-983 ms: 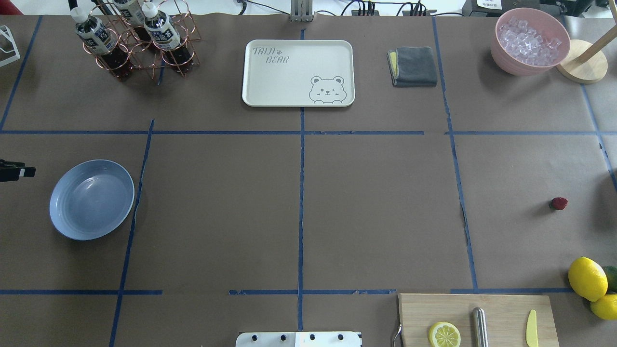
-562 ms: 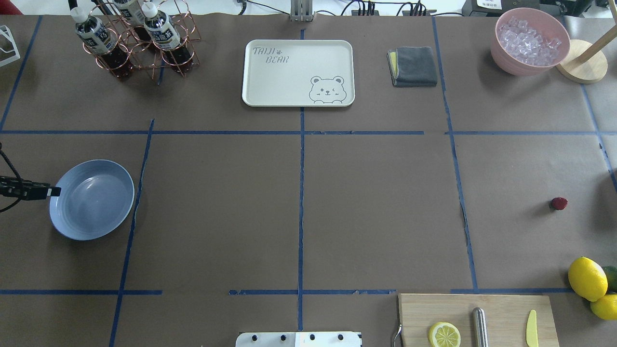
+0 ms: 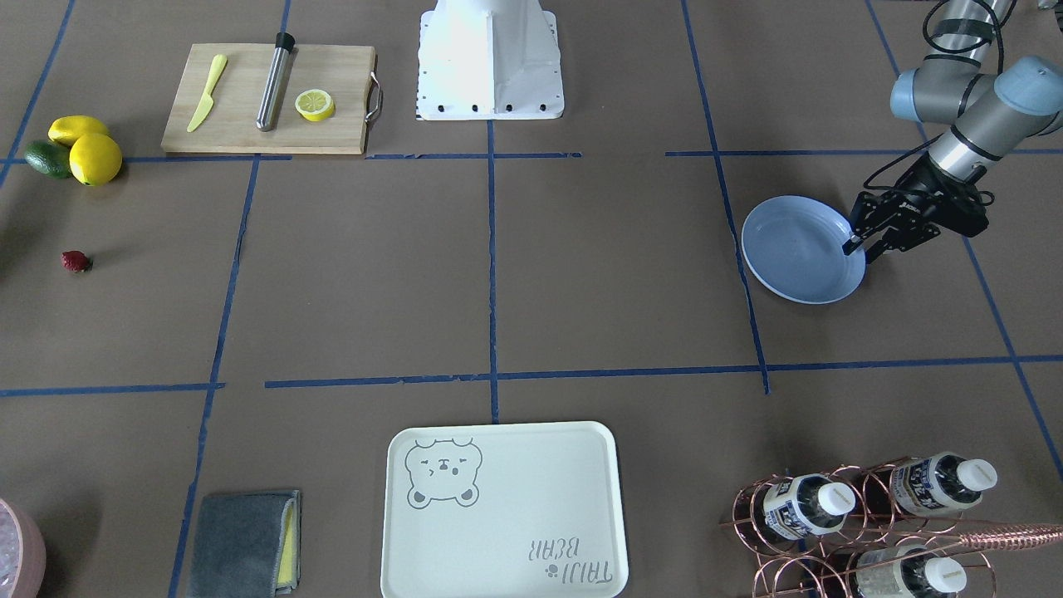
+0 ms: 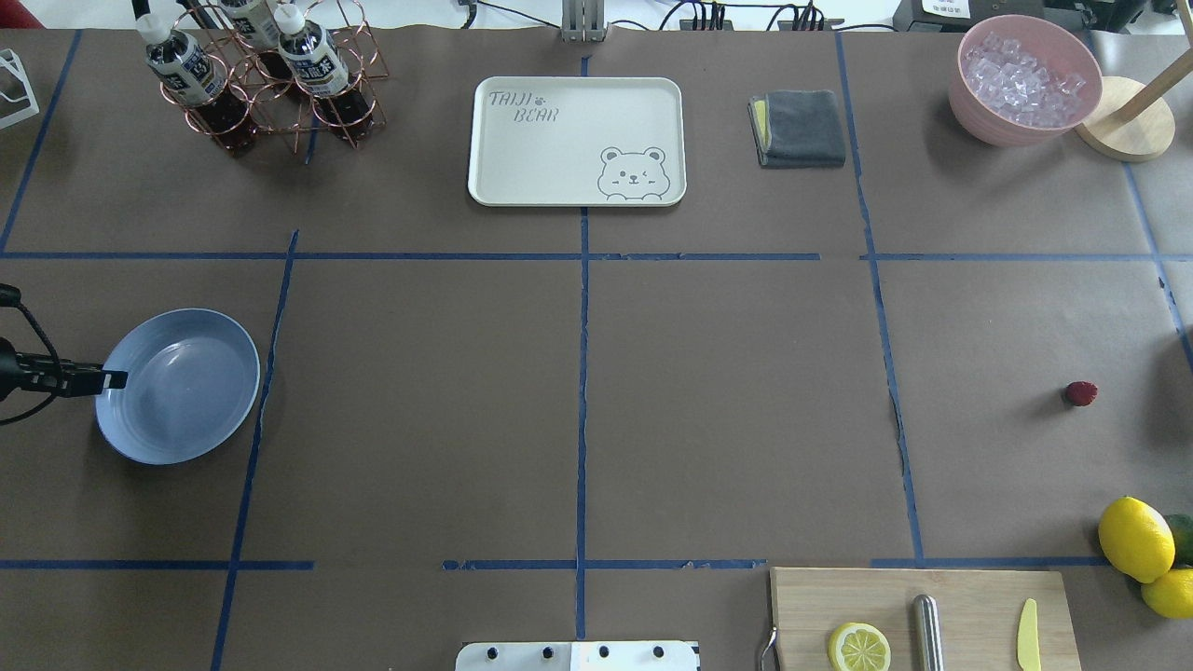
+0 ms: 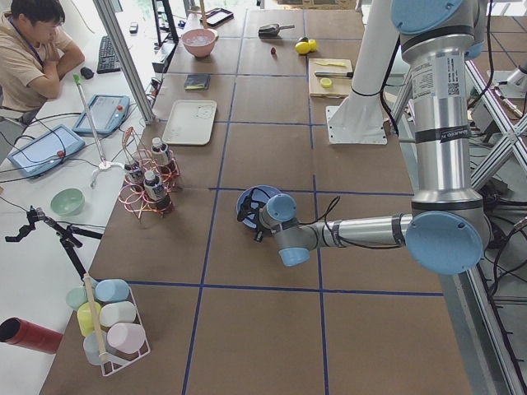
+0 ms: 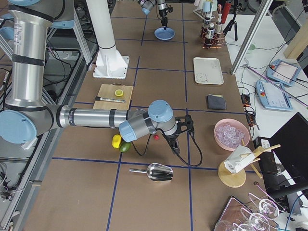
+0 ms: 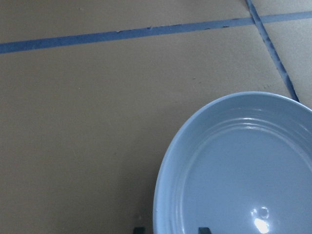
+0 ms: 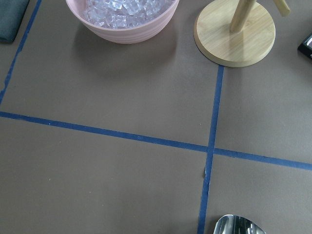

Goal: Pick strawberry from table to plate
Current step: 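Move the left gripper down to the rim of the light blue plate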

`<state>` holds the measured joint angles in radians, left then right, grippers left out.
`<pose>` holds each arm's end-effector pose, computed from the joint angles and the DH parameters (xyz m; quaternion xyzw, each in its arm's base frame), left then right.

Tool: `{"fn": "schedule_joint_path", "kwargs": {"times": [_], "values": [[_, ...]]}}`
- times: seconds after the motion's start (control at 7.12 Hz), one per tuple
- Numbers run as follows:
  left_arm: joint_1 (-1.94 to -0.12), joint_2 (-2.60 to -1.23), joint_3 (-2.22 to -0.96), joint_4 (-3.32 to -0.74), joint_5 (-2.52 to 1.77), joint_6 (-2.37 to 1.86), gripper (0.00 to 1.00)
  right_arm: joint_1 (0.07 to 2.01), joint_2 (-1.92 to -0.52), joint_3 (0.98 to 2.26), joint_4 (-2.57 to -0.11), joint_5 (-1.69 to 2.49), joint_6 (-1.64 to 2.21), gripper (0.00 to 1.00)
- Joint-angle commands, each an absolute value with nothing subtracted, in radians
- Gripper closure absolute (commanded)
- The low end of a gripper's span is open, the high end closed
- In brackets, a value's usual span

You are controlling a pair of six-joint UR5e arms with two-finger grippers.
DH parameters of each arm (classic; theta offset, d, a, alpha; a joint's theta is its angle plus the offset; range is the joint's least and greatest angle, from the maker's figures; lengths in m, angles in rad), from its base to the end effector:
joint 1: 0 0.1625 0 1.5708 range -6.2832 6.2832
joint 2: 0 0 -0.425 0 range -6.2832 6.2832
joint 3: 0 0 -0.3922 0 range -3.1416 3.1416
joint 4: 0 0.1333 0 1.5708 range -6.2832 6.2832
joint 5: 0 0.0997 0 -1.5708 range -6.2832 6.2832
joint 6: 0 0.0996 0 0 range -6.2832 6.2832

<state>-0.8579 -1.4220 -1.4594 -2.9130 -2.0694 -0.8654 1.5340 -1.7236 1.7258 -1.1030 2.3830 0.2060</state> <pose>0.2230 -0.3889 0.6368 0.2015 0.5032 0.0634 0.8380 0.0445 -0.4494 0.5976 0.1658 -0.4072 -0.0162 0.8980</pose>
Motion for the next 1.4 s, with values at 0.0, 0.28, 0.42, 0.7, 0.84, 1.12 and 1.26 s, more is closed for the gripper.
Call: {"fn": "schedule_joint_path", "kwargs": {"times": [0.0,0.28,0.42,0.7,0.84,1.12,1.26], "values": [[-0.857,-1.420,-1.509,-2.930,-2.074,-0.876,1.00,1.534,-1.724,1.726,-1.104,2.384,0.207,0.00],[-0.856,-1.445,-1.622,-2.819,-2.077,-0.925,1.00,1.534,-1.723,1.726,-1.104,2.384,0.210,0.00],[-0.856,-1.518,-1.749,-2.589,-2.075,-0.943,1.00,1.534,-1.723,1.726,-1.106,2.384,0.210,0.00],[-0.746,-1.802,-1.774,-2.297,-2.015,-1.117,1.00,1.534,-1.724,1.727,-1.104,2.387,0.210,0.00],[-0.656,-1.945,-1.737,-2.167,-1.921,-1.141,1.00,1.534,-1.726,1.727,-1.104,2.387,0.210,0.00],[-0.539,-2.043,-1.684,-2.102,-1.830,-1.196,1.00,1.534,-1.727,1.727,-1.104,2.385,0.210,0.00],[-0.507,-2.051,-1.648,-2.106,-1.829,-1.192,1.00,1.534,-1.727,1.727,-1.104,2.385,0.210,0.00]]}}
